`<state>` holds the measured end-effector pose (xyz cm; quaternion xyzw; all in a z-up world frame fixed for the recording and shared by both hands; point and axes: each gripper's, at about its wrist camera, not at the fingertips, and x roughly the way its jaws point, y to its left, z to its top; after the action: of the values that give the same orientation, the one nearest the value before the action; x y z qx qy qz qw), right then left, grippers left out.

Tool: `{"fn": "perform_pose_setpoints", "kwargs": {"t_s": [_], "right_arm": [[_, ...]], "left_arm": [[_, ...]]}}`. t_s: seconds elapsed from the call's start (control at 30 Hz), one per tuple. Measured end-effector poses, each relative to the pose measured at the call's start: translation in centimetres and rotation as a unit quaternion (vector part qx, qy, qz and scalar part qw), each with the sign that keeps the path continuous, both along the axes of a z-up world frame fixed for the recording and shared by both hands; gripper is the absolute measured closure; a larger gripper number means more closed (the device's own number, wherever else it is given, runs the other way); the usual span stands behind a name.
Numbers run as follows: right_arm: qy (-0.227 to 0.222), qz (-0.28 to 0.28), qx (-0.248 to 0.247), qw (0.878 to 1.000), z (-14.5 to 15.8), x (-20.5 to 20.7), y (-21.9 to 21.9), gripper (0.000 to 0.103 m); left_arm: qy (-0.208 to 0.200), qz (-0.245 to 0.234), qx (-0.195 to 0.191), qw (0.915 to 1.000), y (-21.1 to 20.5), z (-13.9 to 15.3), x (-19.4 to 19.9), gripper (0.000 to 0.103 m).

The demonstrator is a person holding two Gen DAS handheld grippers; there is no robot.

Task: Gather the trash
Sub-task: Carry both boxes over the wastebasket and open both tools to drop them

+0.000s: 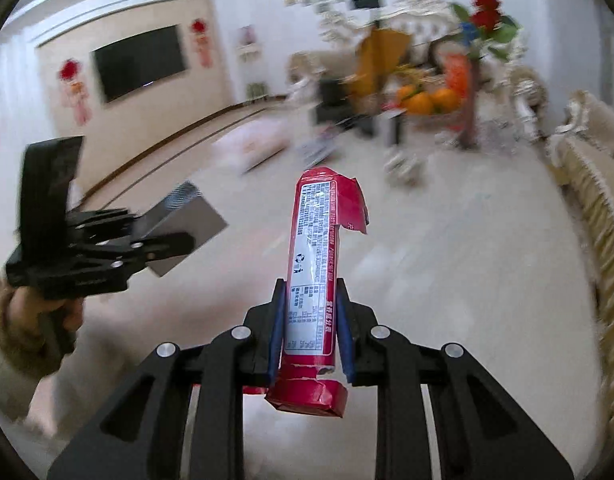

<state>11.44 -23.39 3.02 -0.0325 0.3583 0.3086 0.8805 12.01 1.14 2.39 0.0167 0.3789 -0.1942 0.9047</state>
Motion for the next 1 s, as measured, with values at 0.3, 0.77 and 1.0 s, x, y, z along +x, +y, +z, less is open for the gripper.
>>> {"fn": "perform_pose_setpoints", "kwargs": {"t_s": [0.3,0.77,1.0], "right_arm": [[0.157,0.029,-0.009,0.987,-8.9,-11.0,1.3,0.081],[0.253,0.009,-0.176,0.951,-22.5,-6.7,6.7,0.027],[0.251,0.000,-0.148,0.957,-20.3,-8.3,3.8,0.026]], "left_arm": [[0.156,0.016,-0.018,0.9874,1.7,-9.7,-12.7,0.062],[0.315,0.006,0.043,0.9482,-1.9,-23.8,-8.9,0.010],[0.293,0.029,0.014,0.9556,-0.7,-23.0,-9.6,0.006]]}}
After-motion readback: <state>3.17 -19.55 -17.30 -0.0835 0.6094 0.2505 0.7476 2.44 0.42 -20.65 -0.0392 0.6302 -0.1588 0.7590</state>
